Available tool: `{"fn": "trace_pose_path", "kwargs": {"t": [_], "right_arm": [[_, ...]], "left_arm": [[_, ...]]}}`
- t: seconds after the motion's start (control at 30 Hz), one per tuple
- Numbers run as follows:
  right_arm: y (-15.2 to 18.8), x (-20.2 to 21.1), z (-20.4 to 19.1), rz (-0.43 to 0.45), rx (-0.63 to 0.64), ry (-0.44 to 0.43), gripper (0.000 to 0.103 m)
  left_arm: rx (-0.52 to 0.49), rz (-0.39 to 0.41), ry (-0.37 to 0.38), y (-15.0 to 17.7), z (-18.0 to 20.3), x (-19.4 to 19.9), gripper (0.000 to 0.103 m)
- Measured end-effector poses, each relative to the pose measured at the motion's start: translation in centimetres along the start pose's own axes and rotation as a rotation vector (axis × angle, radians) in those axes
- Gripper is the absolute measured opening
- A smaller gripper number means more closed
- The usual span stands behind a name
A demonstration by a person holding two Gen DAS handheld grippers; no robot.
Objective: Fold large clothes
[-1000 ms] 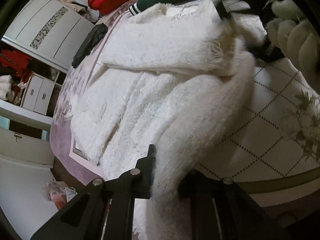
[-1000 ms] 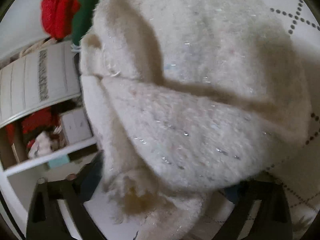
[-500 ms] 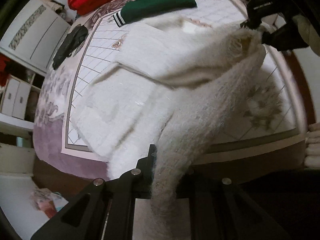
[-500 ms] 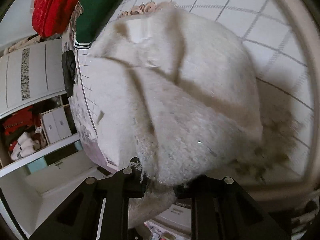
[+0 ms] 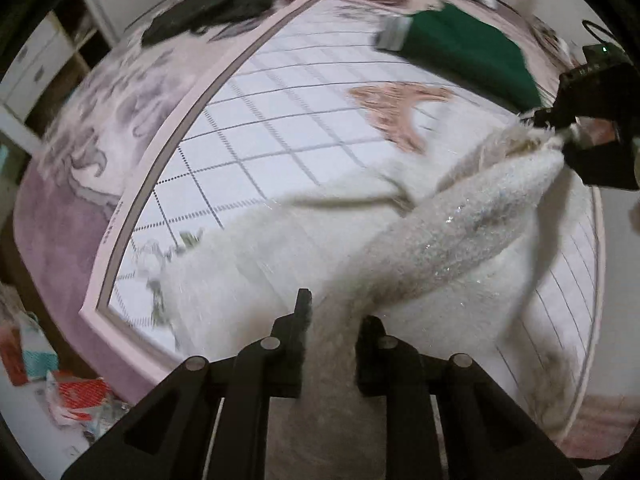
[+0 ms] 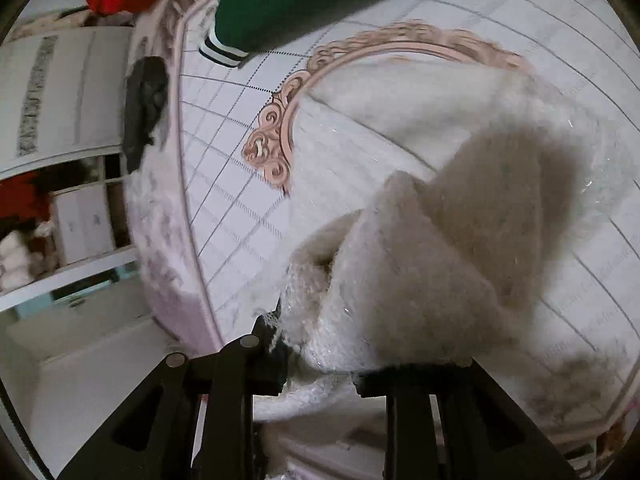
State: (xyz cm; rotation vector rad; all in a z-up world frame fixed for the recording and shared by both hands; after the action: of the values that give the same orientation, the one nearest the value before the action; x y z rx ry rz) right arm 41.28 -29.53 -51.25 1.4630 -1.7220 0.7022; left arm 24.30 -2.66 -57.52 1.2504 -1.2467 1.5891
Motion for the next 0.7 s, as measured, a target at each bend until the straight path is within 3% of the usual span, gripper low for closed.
{"fn": "trace_pose_path", "kwargs": {"t": [0.1,0.13,0.17,0.2,0.27,0.3,0.37,0.43,0.5,0.53,0.57,0.7], "right_arm": [[-3.3,-4.4,-2.2,-0.024,0.046,0.058,0.045],[-4.7,-6.1,-3.3,-0.035,0.06,0.043,0.06],[-5.6,-7.4,-4.2,-0.059,0.095,0.029,0.067],[-6.2,-8.3,-4.9,-0.08,0.118,0.017,0.067],[-6.6,-8.3,-6.2,-0.097,0.116,-0.074,0.067],[-6.4,-6.6,-6.7,-0.069,0.11,-0.157,0.067],[-5.8,-3.0,-6.4,0.008,0.109,-0.214,0.069],[-5.0,0.7,-4.6,0.114,0.093,-0.194,0.071],[-3.7,3.2,-2.3,0.193,0.075,-0.119,0.071],[-3.0,3.6,-1.0,0.206,0.057,-0.064,0.071],[-2.6,3.1,-0.1,0.199,0.041,-0.033,0.071],[-3.2,-2.5,0.8,0.142,0.091,0.066,0.06]], "left_arm": [[0.046,-0.047,0.026,-2.2,-3.3,-4.5,0.024],[0.071,-0.064,0.041,-2.7,-4.1,-5.5,0.024],[0.112,-0.073,0.069,-3.2,-5.0,-6.0,0.025],[0.166,-0.069,0.117,-3.8,-6.1,-6.0,0.027],[0.221,-0.04,0.16,-4.4,-7.4,-5.1,0.048],[0.251,-0.014,0.177,-4.7,-8.1,-4.1,0.054],[0.304,0.034,0.218,-5.0,-9.0,-2.1,0.071],[0.34,0.058,0.25,-4.9,-9.5,-1.0,0.076],[0.361,0.072,0.257,-4.7,-9.7,-0.2,0.077],[0.365,0.081,0.248,-4.8,-9.8,-0.1,0.085],[0.367,0.099,0.229,-4.7,-9.9,-0.1,0.092],[0.34,0.179,0.113,-5.0,-10.4,-0.8,0.092]]}}
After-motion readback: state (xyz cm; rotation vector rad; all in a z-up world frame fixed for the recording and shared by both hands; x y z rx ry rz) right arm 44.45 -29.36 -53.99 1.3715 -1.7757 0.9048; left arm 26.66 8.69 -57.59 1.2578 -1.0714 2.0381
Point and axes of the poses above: each gripper's, at about its wrist camera, not at the fingertips, and x roughly against the way its jaws point, z to its right, y to its underside, the point moved 6 cm from there along -x, roughly the way its jaws point, and after that the axes turned 2 degrees about x, right-handed, at the moved point
